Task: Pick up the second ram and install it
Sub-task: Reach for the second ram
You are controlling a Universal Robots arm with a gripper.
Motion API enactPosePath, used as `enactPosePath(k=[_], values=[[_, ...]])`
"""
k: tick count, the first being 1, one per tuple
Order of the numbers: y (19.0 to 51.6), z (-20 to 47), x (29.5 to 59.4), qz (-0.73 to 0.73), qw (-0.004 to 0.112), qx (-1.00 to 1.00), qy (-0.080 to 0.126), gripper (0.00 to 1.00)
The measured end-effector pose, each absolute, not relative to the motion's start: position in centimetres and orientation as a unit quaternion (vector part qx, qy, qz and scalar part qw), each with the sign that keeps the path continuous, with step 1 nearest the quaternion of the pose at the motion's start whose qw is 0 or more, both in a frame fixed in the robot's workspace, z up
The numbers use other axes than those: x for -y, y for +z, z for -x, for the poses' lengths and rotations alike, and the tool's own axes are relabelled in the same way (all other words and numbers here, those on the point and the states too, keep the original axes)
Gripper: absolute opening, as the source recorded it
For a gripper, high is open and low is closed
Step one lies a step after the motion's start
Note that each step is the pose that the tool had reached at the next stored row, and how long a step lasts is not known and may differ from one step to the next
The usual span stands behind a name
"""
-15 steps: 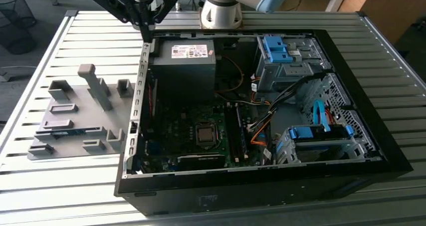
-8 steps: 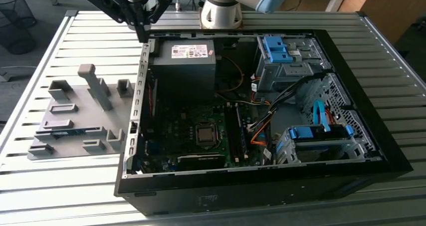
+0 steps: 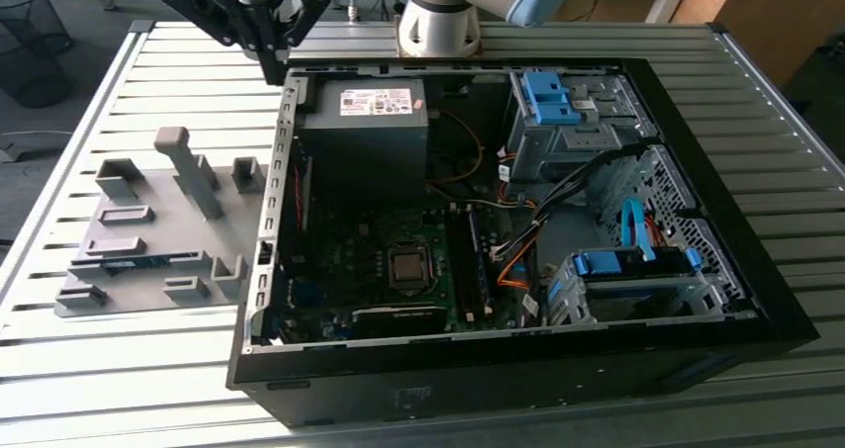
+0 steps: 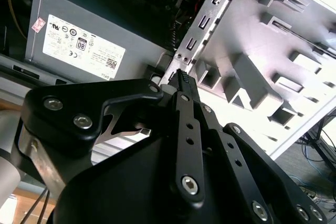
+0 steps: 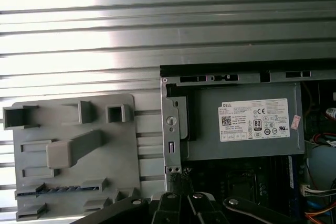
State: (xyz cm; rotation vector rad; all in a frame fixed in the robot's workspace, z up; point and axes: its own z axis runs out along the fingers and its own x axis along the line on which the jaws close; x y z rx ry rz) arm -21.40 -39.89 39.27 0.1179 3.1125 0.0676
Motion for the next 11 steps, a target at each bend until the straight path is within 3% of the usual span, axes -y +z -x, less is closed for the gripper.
enactPosePath(k=[11], values=[[39.25,22.48,39.89,-0.038,0.013,-0.999,0.022,0.11]])
